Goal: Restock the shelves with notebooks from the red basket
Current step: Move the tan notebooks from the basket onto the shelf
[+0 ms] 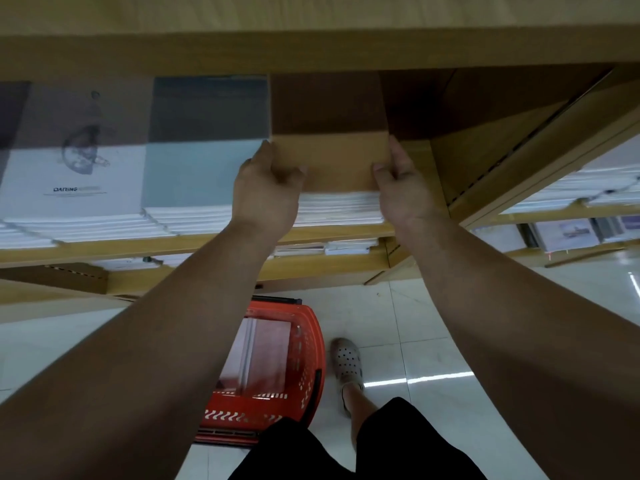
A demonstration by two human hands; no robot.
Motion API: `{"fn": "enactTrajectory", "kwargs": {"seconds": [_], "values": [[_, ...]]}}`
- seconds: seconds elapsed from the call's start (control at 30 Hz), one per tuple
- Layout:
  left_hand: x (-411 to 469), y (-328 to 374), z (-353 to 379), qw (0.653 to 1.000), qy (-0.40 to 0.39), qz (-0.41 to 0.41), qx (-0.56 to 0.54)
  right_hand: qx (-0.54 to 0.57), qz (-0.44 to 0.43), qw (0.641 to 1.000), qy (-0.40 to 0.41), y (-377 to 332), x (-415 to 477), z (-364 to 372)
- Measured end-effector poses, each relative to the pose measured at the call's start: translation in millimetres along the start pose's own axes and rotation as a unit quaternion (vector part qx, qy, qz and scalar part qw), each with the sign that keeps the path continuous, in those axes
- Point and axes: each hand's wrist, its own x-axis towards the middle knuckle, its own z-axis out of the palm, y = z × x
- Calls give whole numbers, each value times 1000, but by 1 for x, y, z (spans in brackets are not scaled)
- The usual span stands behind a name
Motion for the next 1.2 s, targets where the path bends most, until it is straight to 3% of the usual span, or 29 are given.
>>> {"fn": "enactTrajectory", "kwargs": {"seconds": [0.13,0.33,0.5,0.8,0.87,0.93,1.03,1.2], "values": [[-3,-6,-8,999,31,-9,-29,-59,-14,998,-5,-4,-8,9],[-5,-17,-45,992,63,-43,-99,-249,-69,966,-14,-28,-23,43],[10,-38,-95,978,124,-67,-154,-301,-78,948,-63,-46,-29,88],[18,-78,-147,986,158,-56,-27,-438,-116,885,-109,-44,-38,124],[14,-81,-151,985,156,-38,56,-444,-115,882,-106,-43,-35,125],[7,-82,-152,980,110,-26,165,-446,-112,882,-102,-44,-33,125],[3,-80,-142,977,6,-19,214,-458,-119,875,-105,-42,-33,121],[16,-78,-124,970,-5,36,239,-466,-116,872,-93,-34,-23,105]]}}
